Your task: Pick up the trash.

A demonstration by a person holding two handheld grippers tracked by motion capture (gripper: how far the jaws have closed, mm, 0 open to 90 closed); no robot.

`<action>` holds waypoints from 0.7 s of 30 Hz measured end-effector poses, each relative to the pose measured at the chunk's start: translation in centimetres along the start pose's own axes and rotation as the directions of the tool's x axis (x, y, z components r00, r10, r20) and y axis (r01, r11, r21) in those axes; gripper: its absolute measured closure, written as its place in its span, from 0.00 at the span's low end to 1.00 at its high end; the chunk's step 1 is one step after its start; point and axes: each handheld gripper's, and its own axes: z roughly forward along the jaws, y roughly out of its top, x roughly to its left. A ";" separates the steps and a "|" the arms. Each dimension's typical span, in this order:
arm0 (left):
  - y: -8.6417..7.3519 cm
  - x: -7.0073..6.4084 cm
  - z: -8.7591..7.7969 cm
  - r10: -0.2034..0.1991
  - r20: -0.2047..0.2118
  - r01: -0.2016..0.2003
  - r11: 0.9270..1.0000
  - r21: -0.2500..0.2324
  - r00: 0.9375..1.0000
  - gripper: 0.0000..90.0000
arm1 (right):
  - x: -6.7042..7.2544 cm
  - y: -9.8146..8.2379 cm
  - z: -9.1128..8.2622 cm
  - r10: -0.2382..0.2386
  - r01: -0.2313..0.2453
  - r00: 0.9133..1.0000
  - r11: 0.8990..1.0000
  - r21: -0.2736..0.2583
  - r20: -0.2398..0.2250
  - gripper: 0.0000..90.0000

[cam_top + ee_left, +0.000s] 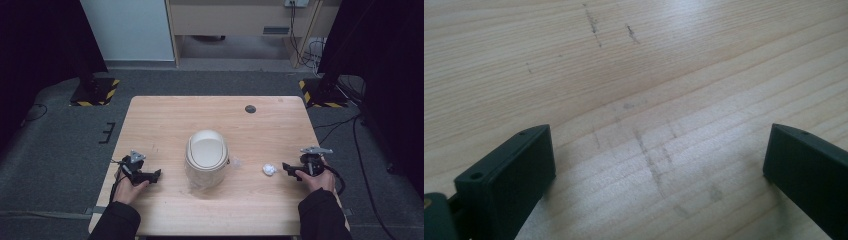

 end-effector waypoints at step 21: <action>-0.3 -0.6 -0.2 -0.011 -0.010 0.011 1.000 -0.001 1.000 0.00 | 1.4 2.6 -4.0 0.064 -0.070 0.997 0.968 -0.243 -0.033 0.19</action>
